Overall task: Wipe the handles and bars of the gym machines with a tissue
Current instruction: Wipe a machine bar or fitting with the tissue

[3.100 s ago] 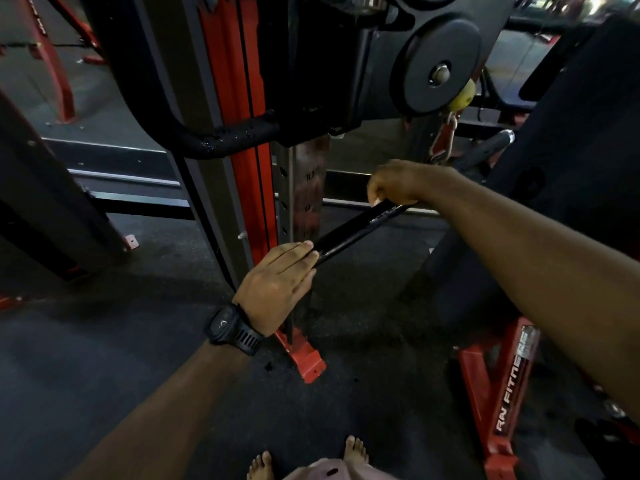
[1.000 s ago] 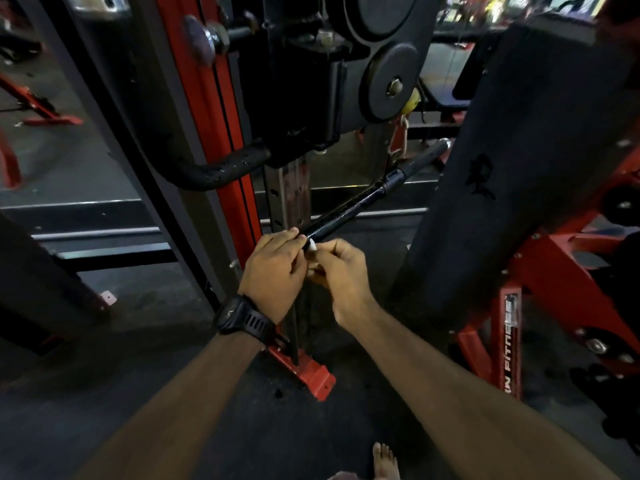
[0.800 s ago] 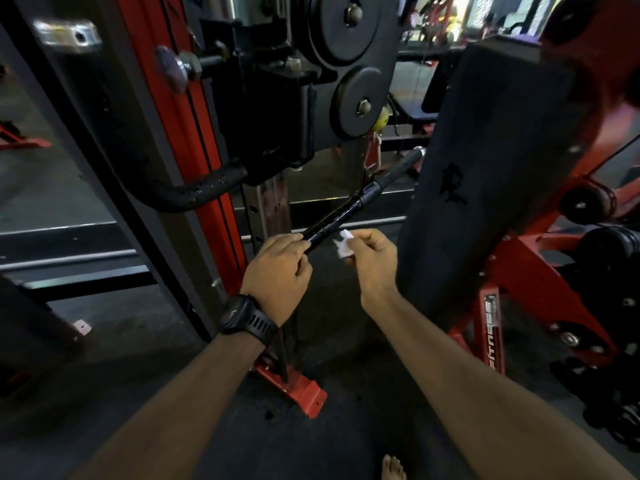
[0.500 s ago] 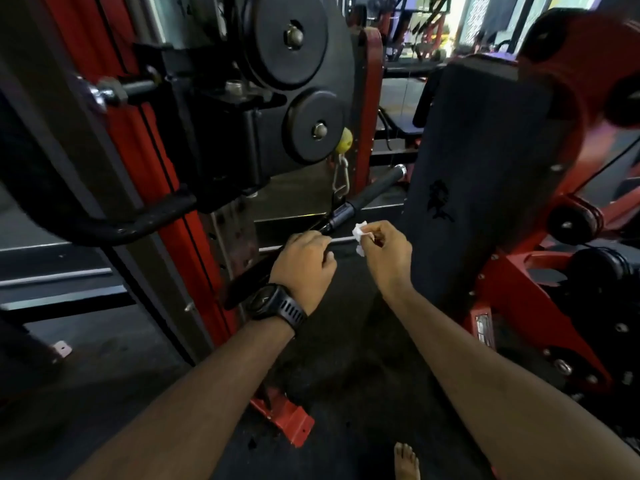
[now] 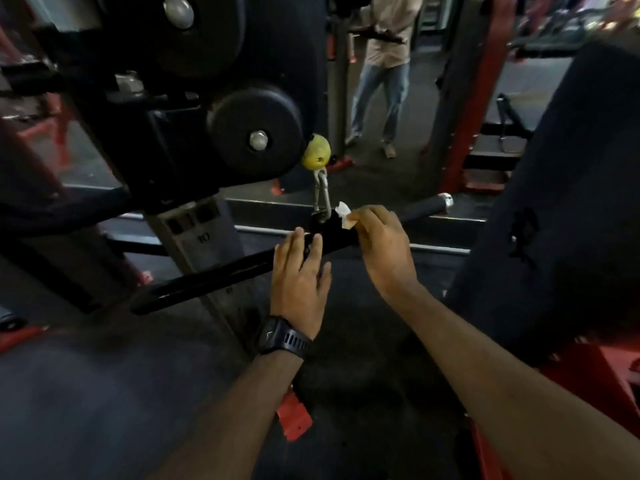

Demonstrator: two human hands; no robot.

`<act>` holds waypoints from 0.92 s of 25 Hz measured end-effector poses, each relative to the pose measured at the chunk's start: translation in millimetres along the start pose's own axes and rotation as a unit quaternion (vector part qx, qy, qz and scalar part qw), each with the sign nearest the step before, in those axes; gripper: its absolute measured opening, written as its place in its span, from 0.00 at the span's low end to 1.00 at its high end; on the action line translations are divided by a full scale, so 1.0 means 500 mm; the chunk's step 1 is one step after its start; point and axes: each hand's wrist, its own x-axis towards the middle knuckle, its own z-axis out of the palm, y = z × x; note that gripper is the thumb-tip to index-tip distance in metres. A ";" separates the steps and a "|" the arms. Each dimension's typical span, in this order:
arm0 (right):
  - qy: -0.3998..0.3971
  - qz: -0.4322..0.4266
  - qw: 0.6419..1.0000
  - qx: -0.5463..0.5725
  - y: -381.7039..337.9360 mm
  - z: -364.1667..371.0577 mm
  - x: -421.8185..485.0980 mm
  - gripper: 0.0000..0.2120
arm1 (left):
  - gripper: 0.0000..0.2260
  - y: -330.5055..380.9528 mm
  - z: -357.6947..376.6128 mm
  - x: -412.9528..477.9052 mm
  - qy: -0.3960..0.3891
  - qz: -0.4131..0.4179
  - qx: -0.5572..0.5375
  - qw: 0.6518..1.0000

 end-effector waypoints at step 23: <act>-0.046 -0.046 0.997 -0.039 0.084 0.028 0.006 0.17 | 0.21 -0.027 0.097 0.006 0.125 -0.042 0.076 0.988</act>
